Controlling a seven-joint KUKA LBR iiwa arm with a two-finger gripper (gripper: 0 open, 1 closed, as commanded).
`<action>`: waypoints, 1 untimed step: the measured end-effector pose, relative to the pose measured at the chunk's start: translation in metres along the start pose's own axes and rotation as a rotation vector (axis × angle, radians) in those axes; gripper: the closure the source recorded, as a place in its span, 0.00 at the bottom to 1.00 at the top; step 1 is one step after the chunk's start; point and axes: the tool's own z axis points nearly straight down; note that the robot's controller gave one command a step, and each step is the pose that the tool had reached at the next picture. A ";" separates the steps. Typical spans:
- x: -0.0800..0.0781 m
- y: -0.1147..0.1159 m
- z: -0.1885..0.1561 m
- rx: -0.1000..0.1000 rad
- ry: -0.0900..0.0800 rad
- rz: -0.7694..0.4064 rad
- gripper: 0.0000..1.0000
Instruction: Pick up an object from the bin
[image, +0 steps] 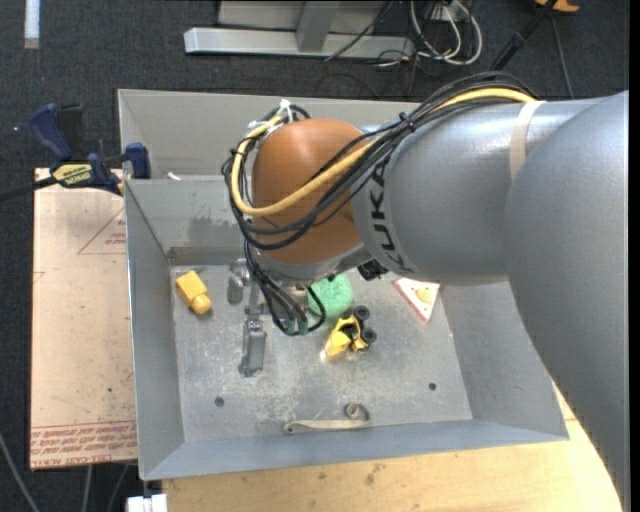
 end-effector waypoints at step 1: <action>-0.002 -0.001 -0.005 -0.001 -0.007 0.004 0.00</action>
Offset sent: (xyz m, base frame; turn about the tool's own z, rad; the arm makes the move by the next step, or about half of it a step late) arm 0.0371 -0.0147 -0.0121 0.0355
